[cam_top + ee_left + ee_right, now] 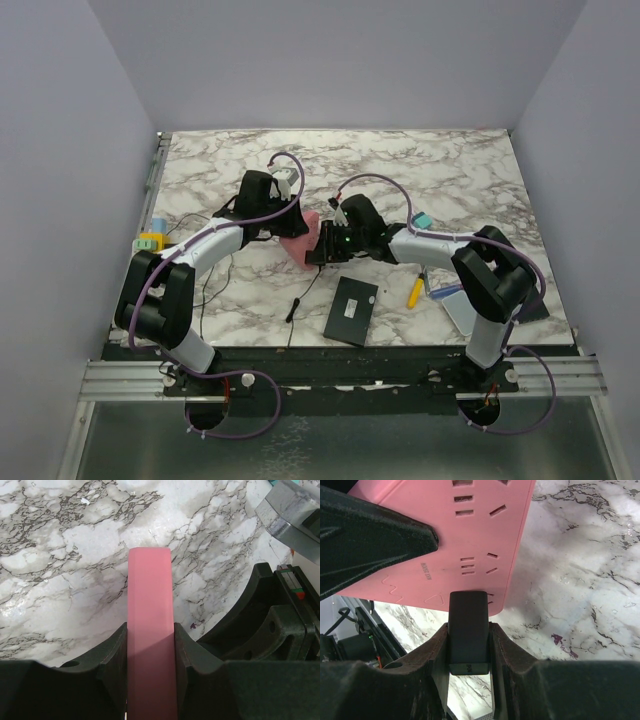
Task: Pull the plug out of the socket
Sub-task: Remove the plug from the socket.
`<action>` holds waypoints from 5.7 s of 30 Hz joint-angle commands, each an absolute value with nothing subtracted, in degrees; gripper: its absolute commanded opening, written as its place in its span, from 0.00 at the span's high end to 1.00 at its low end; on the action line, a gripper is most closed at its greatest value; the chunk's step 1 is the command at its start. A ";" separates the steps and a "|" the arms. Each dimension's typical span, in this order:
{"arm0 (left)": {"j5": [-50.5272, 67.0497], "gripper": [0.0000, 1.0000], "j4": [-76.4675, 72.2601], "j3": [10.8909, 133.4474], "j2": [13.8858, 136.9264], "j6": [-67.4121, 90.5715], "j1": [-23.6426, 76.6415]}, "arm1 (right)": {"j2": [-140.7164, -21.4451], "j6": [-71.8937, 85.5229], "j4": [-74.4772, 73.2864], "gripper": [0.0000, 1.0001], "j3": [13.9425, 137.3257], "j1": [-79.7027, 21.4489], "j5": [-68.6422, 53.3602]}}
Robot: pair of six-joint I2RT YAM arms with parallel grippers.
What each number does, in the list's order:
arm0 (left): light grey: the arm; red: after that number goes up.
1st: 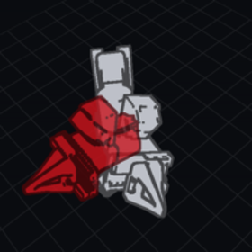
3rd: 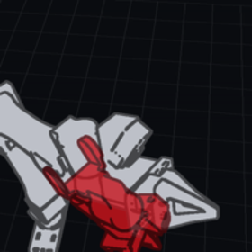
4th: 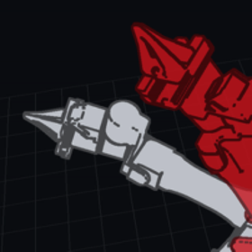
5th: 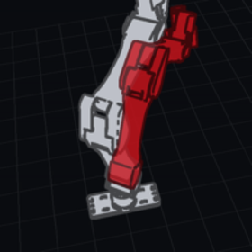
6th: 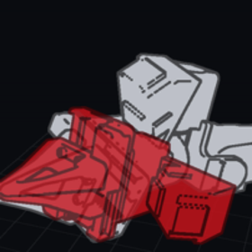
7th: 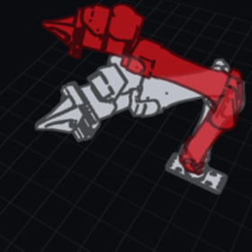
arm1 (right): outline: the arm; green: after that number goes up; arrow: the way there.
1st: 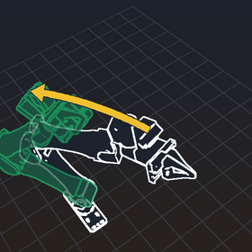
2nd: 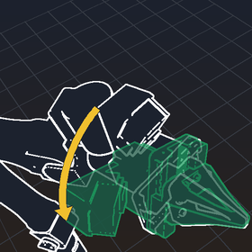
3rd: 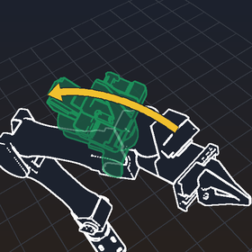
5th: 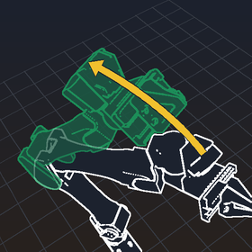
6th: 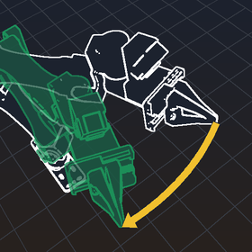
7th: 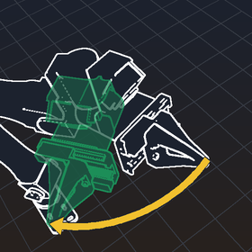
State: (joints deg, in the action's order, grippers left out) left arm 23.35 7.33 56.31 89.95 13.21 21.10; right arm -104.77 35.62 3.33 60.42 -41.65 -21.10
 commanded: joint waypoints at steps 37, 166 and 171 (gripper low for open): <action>21.62 1.00 9.01 55.90 91.83 10.53 21.62 | -103.14 33.10 27.28 1.00 47.50 -35.68 -41.12; 18.11 1.00 10.45 56.65 92.30 9.36 21.54 | -101.17 23.24 7.06 1.00 53.72 -32.50 -36.79; 17.93 1.00 10.51 56.69 92.09 9.41 21.46 | -95.33 22.93 3.91 1.00 54.04 -31.27 -35.42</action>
